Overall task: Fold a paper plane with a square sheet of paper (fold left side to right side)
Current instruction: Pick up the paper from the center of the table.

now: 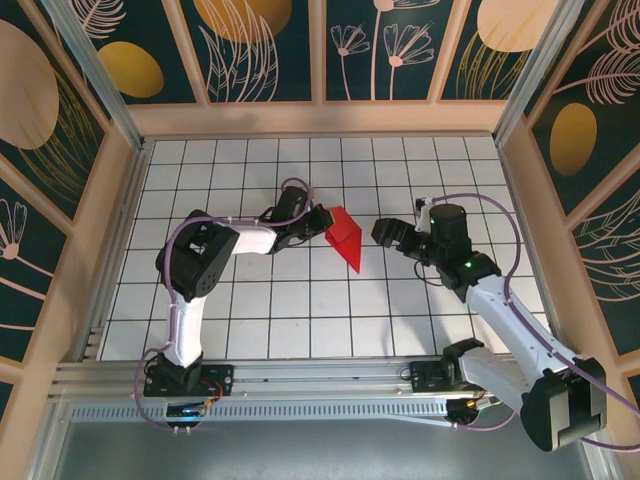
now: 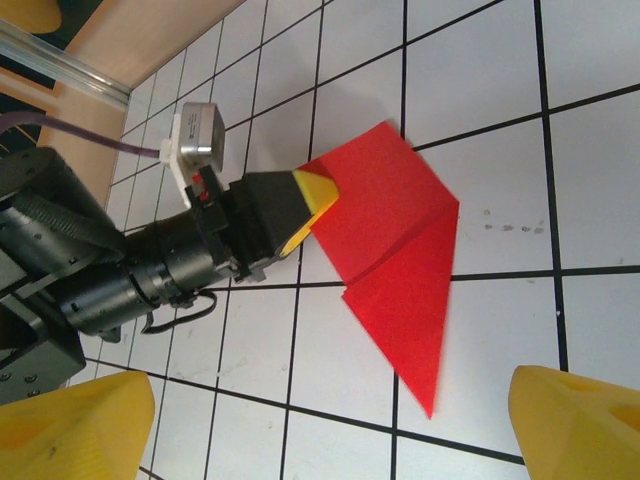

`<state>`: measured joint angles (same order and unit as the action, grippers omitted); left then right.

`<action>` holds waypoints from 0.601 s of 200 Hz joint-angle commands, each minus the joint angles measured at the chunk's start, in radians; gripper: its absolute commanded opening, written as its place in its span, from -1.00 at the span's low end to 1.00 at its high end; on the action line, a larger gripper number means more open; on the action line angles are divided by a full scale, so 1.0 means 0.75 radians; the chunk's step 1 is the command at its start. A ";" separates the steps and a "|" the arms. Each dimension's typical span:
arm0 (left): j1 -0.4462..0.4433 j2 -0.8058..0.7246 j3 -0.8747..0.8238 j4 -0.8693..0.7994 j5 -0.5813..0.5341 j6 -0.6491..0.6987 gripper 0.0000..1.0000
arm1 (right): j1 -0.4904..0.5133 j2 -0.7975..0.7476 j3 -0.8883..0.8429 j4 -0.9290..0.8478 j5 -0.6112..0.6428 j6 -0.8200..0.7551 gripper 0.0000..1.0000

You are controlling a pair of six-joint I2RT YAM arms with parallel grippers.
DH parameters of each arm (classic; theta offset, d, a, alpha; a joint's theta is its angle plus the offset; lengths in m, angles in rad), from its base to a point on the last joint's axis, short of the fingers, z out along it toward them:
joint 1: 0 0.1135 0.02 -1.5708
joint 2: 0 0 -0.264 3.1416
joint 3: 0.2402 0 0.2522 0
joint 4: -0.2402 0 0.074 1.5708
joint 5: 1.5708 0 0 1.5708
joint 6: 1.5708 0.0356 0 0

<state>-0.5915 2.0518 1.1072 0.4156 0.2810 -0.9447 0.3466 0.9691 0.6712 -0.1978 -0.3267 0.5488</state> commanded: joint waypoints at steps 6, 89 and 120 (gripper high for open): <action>-0.009 -0.177 -0.101 0.044 0.037 0.123 -1.00 | -0.059 0.003 -0.037 0.061 -0.176 -0.074 0.82; 0.041 -0.628 -0.523 0.249 0.331 0.495 -1.00 | -0.116 0.383 -0.041 0.382 -0.655 -0.277 0.85; 0.099 -0.785 -0.677 0.393 0.438 0.478 -1.00 | -0.101 0.530 -0.074 0.600 -0.800 -0.291 0.86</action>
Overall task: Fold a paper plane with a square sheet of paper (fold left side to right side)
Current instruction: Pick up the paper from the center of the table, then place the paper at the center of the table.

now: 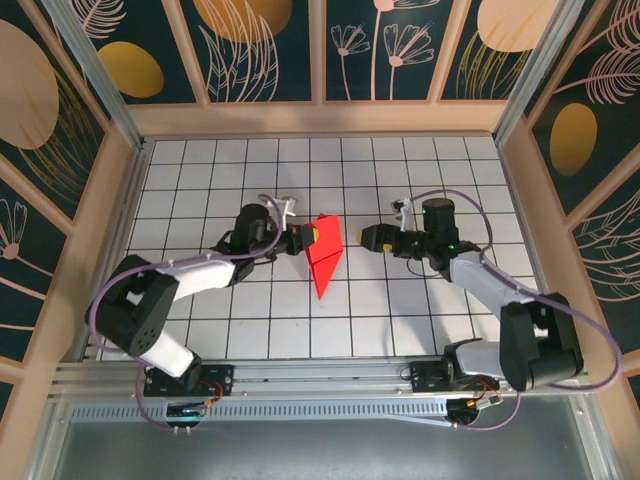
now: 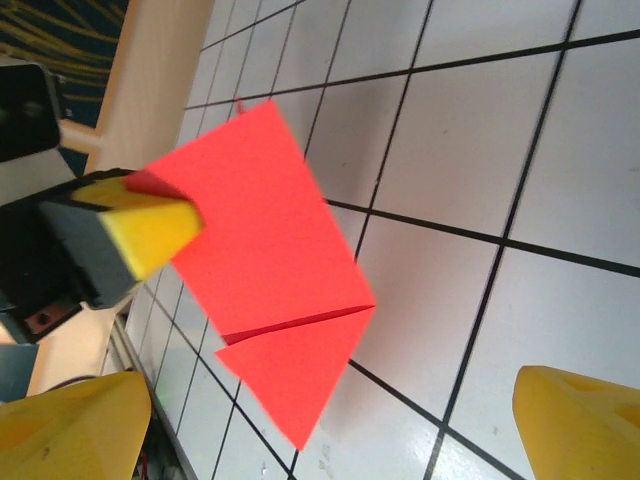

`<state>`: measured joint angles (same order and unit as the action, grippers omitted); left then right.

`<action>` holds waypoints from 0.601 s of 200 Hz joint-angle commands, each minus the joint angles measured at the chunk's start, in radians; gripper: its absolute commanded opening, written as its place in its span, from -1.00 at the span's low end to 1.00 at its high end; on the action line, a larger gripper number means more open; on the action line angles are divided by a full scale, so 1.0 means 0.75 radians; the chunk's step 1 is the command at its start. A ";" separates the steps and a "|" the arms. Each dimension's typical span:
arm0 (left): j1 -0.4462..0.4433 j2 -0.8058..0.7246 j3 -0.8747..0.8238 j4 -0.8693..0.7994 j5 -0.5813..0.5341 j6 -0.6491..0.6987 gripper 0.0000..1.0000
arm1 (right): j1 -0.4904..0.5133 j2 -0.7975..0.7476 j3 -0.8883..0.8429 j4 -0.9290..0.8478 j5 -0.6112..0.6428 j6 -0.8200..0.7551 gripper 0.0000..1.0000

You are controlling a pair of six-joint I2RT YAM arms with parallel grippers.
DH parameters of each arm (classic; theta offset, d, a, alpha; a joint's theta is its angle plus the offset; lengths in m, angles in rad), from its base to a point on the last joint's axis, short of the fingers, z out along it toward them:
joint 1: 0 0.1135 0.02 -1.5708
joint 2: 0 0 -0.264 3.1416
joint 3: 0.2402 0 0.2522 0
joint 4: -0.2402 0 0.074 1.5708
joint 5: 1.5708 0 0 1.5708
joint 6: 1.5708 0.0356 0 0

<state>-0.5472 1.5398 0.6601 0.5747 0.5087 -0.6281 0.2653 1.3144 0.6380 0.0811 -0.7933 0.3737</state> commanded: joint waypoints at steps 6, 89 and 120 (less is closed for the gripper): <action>0.047 -0.127 -0.107 0.197 0.149 0.056 -1.00 | 0.014 0.096 -0.035 0.263 -0.201 -0.065 0.87; 0.057 -0.303 -0.266 0.225 0.199 0.072 -1.00 | 0.259 0.403 -0.010 0.602 -0.298 -0.059 0.65; 0.057 -0.289 -0.259 0.197 0.198 0.078 -1.00 | 0.312 0.432 0.031 0.606 -0.316 -0.052 0.46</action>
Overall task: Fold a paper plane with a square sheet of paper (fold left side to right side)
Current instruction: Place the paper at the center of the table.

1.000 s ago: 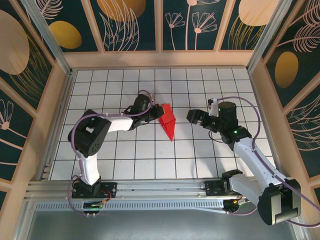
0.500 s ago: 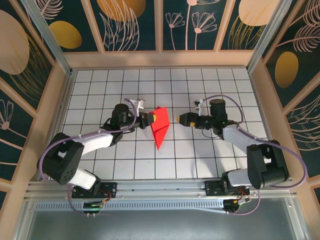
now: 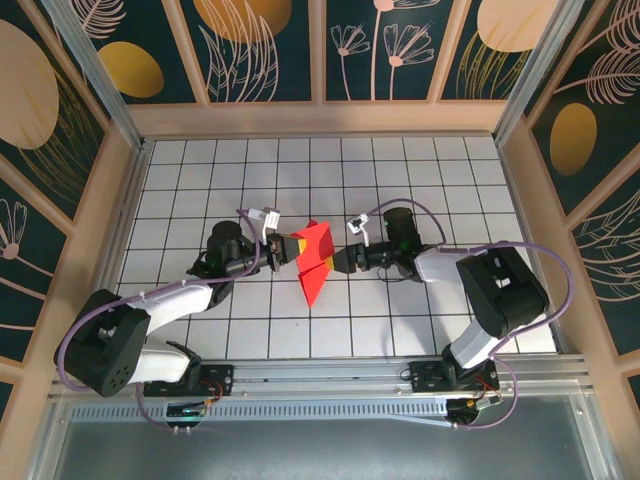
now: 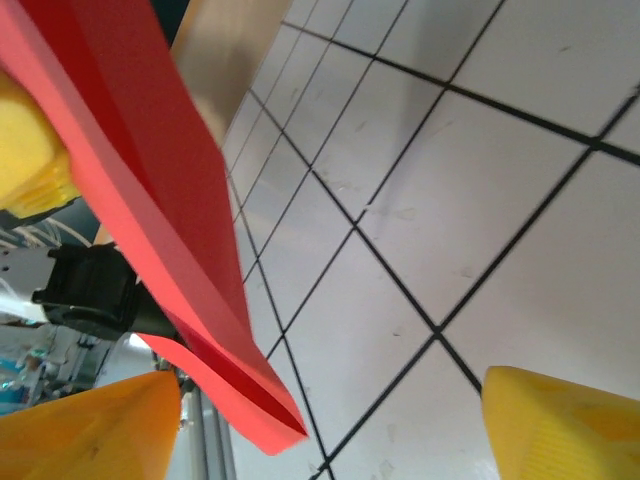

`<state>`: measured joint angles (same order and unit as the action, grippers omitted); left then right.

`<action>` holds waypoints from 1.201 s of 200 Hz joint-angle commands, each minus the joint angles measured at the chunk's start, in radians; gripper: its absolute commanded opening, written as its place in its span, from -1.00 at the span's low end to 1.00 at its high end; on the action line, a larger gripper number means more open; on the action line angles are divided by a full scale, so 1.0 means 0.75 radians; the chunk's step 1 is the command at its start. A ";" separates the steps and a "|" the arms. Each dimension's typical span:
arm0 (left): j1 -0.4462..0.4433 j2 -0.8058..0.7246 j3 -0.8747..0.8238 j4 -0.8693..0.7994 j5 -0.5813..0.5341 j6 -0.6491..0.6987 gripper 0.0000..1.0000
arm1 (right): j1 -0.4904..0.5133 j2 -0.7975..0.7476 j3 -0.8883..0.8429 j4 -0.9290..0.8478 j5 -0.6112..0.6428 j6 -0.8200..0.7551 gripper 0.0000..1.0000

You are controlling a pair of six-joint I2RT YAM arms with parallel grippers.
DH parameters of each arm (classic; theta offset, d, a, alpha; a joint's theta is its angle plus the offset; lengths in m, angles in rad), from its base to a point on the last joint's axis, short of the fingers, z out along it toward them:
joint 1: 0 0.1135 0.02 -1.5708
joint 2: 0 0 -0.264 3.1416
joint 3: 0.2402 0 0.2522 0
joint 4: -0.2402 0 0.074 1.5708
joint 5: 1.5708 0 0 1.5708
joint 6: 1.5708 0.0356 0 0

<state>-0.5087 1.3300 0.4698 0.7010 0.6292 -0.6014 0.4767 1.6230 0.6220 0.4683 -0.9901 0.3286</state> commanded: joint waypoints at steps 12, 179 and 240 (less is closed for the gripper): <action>0.005 -0.004 0.000 -0.005 0.019 0.053 -1.00 | 0.031 0.022 0.065 0.072 -0.058 0.004 0.37; 0.005 0.111 -0.001 -0.094 -0.044 0.112 -1.00 | 0.031 -0.012 0.232 -0.175 0.067 -0.082 -0.37; 0.006 0.113 0.004 -0.201 -0.269 0.126 -0.11 | 0.033 0.101 0.266 -0.227 0.179 -0.011 -1.00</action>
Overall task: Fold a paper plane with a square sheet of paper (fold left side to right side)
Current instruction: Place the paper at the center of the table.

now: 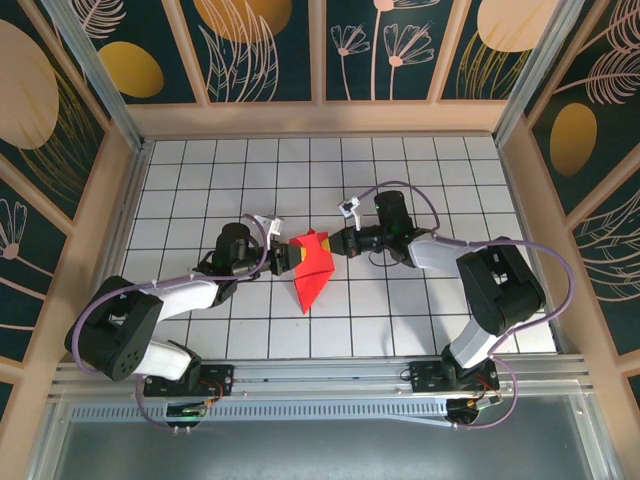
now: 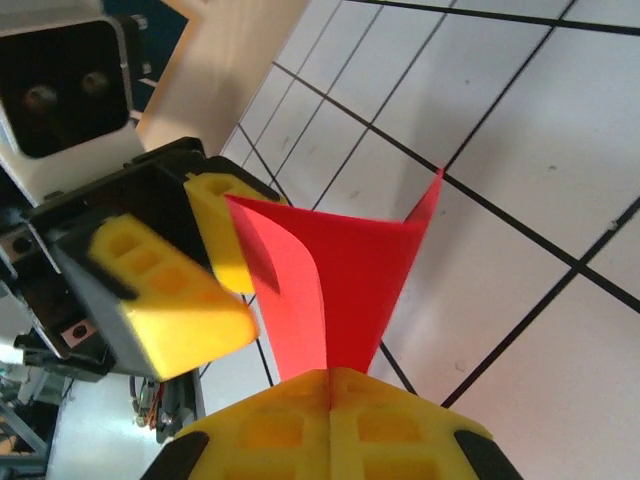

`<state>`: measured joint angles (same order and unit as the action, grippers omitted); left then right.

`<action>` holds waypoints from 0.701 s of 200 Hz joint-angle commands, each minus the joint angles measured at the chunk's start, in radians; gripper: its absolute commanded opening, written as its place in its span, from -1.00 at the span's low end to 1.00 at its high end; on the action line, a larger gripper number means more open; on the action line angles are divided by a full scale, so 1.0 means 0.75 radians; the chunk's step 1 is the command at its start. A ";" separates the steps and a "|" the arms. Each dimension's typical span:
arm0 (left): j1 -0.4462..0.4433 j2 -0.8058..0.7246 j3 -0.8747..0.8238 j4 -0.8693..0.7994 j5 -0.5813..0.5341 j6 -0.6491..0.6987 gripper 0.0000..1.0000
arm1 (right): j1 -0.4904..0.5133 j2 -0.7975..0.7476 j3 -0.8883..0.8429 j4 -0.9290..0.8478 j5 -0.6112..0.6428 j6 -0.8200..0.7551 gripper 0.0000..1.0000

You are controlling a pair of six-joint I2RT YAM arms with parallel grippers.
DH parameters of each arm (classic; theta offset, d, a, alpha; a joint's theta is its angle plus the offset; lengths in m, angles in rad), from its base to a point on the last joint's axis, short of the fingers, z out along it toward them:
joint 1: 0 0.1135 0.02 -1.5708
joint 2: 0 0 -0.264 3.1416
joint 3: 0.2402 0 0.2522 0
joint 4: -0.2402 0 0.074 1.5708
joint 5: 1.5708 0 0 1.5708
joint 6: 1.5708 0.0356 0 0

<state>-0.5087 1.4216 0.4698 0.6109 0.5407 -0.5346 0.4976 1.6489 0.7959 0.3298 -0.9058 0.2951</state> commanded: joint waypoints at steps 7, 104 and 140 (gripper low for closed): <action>0.006 -0.021 0.011 -0.122 -0.210 0.045 -0.03 | 0.004 0.084 0.038 -0.050 0.080 0.051 -1.00; -0.146 -0.326 0.126 -0.621 -0.499 0.216 0.06 | -0.019 0.156 0.193 -0.428 0.283 0.340 -1.00; -0.315 -0.323 0.168 -0.721 -0.631 0.206 0.03 | -0.048 0.164 0.195 -0.447 0.257 0.411 -1.00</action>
<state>-0.6773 1.1847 0.5629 0.1764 0.1635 -0.4026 0.4801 1.7683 0.9211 0.0433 -0.7181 0.5434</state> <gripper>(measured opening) 0.518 0.049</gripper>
